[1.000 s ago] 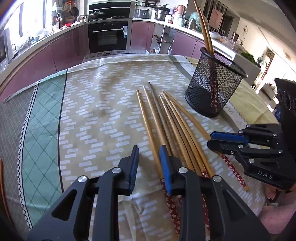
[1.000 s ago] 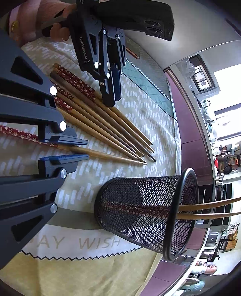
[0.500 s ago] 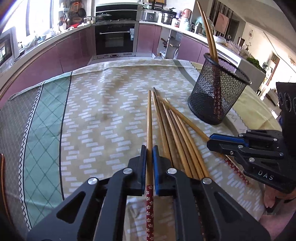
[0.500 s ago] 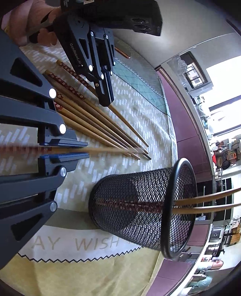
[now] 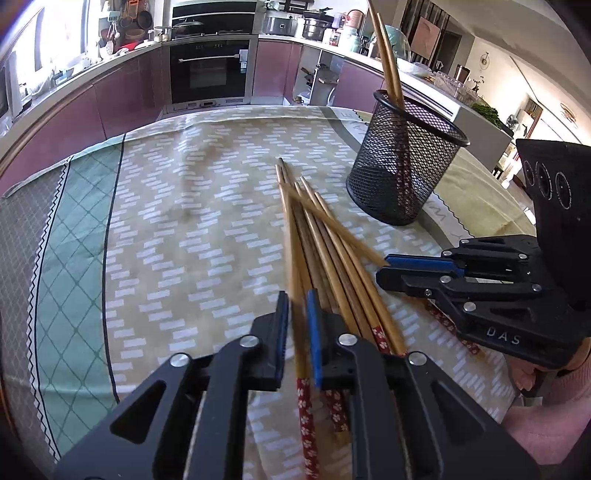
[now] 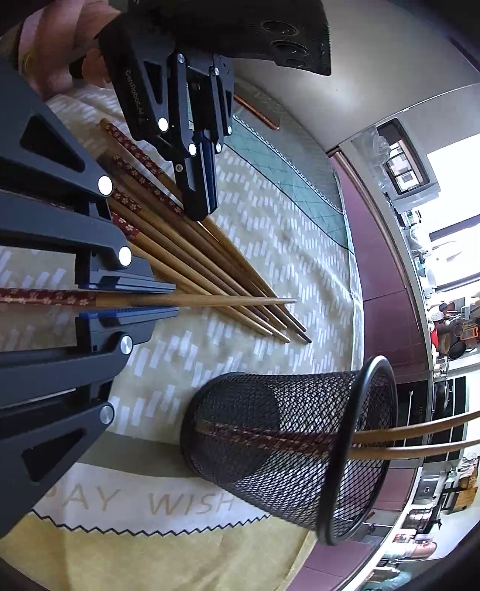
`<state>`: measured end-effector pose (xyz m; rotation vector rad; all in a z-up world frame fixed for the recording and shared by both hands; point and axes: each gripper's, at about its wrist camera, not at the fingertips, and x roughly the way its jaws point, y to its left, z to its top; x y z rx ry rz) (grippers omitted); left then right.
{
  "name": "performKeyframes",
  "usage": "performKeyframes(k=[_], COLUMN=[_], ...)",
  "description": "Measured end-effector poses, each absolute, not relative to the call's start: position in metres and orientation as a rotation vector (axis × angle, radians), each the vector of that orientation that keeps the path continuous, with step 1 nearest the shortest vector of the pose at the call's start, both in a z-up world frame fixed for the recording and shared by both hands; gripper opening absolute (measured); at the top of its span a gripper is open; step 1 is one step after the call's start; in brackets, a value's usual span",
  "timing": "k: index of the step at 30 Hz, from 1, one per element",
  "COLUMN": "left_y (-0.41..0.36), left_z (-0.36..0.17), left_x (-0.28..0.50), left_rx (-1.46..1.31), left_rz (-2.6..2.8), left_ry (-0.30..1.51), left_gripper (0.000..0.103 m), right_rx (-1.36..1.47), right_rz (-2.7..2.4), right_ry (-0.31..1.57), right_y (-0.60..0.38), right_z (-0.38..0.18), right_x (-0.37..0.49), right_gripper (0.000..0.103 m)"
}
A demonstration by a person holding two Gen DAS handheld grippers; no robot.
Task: Organize utensils
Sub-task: 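Lift the held chopsticks upright with both grippers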
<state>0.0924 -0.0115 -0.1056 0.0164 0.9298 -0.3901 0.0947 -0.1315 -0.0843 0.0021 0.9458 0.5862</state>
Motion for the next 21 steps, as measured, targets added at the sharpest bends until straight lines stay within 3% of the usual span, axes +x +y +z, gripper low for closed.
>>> performKeyframes(k=[5, 11, 16, 21], left_y=[-0.004, -0.007, -0.005, -0.004], left_z=[-0.11, -0.108, -0.1, -0.101], left_x=[0.108, 0.105, 0.101, 0.1], left_rx=[-0.056, -0.038, -0.048, -0.028], left_rz=[-0.439, -0.411, -0.422, -0.418], left_ry=[0.96, 0.939, 0.922, 0.934], left_gripper=[0.018, 0.012, 0.001, 0.004], right_rx=[-0.006, 0.012, 0.028, 0.025], right_rz=[0.592, 0.6, 0.618, 0.626], right_ry=[0.946, 0.928, 0.89, 0.877], right_y=[-0.126, -0.138, -0.149, -0.155], right_z=[-0.085, -0.082, -0.072, -0.067], right_x=[0.103, 0.096, 0.086, 0.081], right_gripper=[0.006, 0.006, 0.006, 0.006])
